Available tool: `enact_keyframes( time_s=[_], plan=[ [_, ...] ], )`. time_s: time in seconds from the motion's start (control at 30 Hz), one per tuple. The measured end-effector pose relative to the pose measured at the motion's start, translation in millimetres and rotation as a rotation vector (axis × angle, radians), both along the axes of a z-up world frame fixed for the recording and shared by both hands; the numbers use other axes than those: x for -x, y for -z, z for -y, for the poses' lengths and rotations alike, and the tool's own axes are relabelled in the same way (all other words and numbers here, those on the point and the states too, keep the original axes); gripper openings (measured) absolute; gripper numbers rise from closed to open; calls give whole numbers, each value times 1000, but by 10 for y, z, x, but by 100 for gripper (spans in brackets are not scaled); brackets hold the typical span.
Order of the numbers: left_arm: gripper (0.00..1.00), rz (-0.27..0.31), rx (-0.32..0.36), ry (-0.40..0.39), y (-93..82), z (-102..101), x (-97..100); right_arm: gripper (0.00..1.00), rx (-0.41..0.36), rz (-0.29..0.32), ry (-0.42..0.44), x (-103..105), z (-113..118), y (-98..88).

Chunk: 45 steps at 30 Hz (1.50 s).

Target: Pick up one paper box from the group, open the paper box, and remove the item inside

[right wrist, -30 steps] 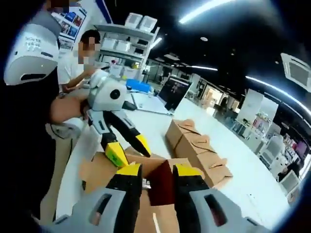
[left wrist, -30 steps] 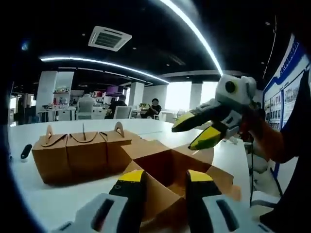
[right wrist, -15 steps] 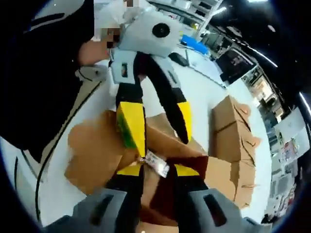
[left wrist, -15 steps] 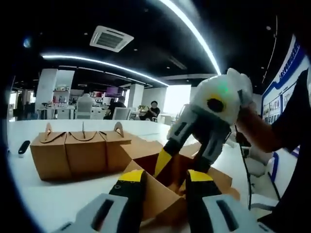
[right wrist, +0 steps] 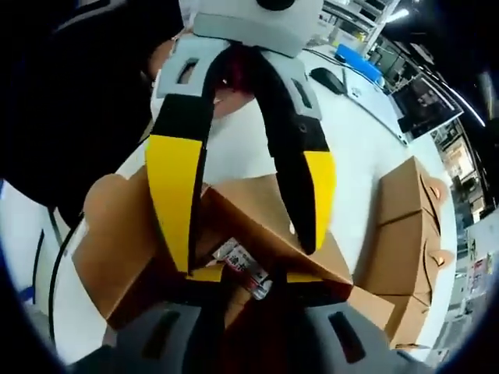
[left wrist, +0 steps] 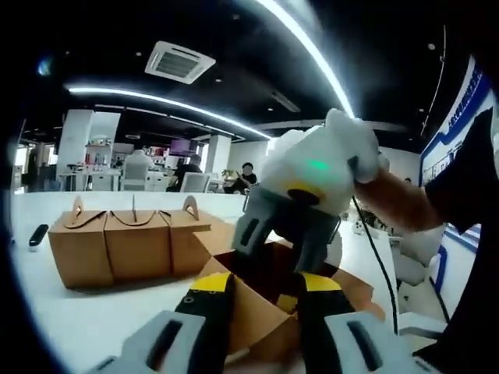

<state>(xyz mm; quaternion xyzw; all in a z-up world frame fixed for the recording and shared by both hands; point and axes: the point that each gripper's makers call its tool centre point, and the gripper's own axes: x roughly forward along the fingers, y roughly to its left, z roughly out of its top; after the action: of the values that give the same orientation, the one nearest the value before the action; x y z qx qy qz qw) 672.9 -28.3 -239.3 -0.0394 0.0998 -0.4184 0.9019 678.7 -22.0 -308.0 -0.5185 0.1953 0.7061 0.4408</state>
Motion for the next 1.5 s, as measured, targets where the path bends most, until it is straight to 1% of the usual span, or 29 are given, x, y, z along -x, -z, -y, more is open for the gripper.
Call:
enact_keyframes(
  time_s=[0.13, 0.2, 0.3, 0.37, 0.4, 0.43, 0.47, 0.53, 0.63, 0.67, 0.7, 0.73, 0.77, 0.8, 0.87, 0.9, 1.03, 1.23, 1.27, 1.3, 1.33, 1.4, 1.5],
  plan=[
    [34, 0, -1, -2, 1, 4, -5, 24, 29, -23, -12, 18, 11, 12],
    [34, 0, 0, -2, 2, 5, -4, 21, 38, -32, -16, 33, 21, 21],
    [34, 1, 7, -4, 2, 6, 0, 14, 53, -95, 25, 98, 53, 44],
    [34, -1, 14, -5, 3, 7, 0, 7, 51, -127, 87, 103, 54, 45],
    [34, -2, 15, -5, 4, 6, 1, 2, 46, -112, 83, 70, 37, 46],
    [34, -3, 16, -5, 3, 6, 2, 3, 37, -99, 117, 15, 9, 55],
    [34, -2, 16, -6, 3, 6, 3, 3, 48, -120, 120, 40, 19, 48],
    [34, 0, 16, -7, 3, 4, 5, 3, 56, -104, 87, 58, 18, 50],
    [34, 0, 17, -6, 3, 2, 11, 3, 77, -63, 35, 80, 24, 42],
    [34, 0, 16, -5, 3, 2, 12, 7, 77, -48, 12, 77, 21, 34],
    [34, -1, 16, -4, 3, 3, 12, 14, 69, -34, -14, 69, 3, 20],
    [34, -2, 16, -4, 3, 3, 10, 21, 60, -35, -28, 75, -5, 5],
    [34, -3, 15, -3, 3, 1, 10, 24, 88, -48, -35, 95, 62, 14],
    [34, -3, 13, -1, 3, 2, 12, 27, 86, -41, -62, 99, 72, 17],
    [34, -4, 11, 2, 0, 2, 18, 30, 85, -33, -86, 92, 100, 41],
    [34, -5, 10, 2, -1, 0, 19, 30, 83, -21, -109, 88, 95, 51],
    [34, -7, 14, 4, -3, 1, 21, 29, 100, -7, -126, 78, 88, 59],
    [35, -5, 14, -4, -3, -2, 5, 25, 150, 51, -142, 0, 72, 120],
    [35, -4, 13, -4, -3, -3, 2, 25, 165, 49, -148, 16, 74, 170],
    [35, -4, 12, -4, -3, -3, 0, 24, 174, 28, -173, 83, 80, 192],
    [35, -4, 11, -3, -3, -1, 2, 24, 185, 44, -143, 35, 105, 163],
    [35, -2, 10, -3, -4, -2, 1, 21, 207, 24, -149, 55, 94, 166],
    [35, -3, 13, -5, -3, -8, -1, 20, 226, 31, -164, 47, 105, 173]
  ],
)
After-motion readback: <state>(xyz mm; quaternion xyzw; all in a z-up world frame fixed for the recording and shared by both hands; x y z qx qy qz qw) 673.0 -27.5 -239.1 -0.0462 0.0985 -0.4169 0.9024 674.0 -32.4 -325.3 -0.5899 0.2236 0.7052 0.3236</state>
